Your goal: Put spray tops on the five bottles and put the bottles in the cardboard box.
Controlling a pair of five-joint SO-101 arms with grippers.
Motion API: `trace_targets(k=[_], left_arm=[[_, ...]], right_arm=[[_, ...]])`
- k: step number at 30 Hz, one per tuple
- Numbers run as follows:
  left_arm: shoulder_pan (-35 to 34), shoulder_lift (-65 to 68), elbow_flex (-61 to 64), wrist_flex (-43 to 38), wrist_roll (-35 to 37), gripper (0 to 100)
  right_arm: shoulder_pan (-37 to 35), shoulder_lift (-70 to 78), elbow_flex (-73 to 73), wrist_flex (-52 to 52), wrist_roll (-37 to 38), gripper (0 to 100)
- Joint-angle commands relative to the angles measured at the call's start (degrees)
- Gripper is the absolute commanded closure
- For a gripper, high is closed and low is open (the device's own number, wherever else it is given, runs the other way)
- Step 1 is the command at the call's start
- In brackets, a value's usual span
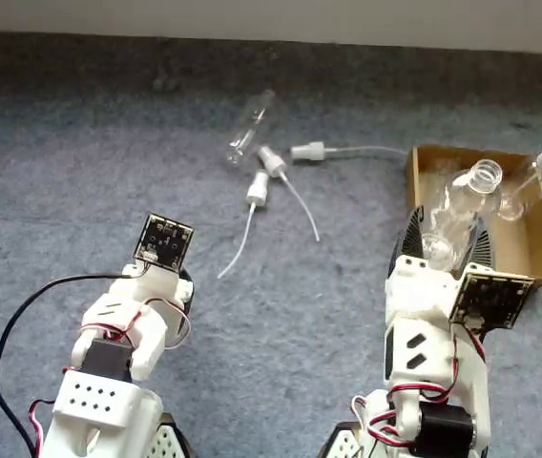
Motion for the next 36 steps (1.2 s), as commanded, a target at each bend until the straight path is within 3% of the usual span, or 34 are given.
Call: trace_targets(k=[1, 7, 15, 23, 32, 36], left_arm=[[1.2, -0.5, -0.2, 0.1, -0.5, 99], [1.4, -0.4, -0.2, 0.1, -0.5, 99], [1.1, -0.5, -0.8, 0.1, -0.5, 99], [1.1, 0.0, -3.6, 0.7, -3.6, 99], [0.7, 0.1, -21.1, 22.7, -8.6, 99], [-2.2, 0.2, -28.1, 28.0, -8.6, 99]], right_arm=[[-3.0, -3.4, 4.2, -6.5, -1.1, 81.0], [-4.1, -2.9, 9.6, -10.2, -1.1, 81.0], [-13.6, -2.9, 20.0, -19.2, -1.1, 81.0], [-15.4, -2.9, 24.4, -19.6, -1.1, 81.0], [-15.4, -2.9, 25.1, -19.6, -1.3, 81.0], [-15.4, -2.9, 29.2, -24.3, -1.4, 81.0]])
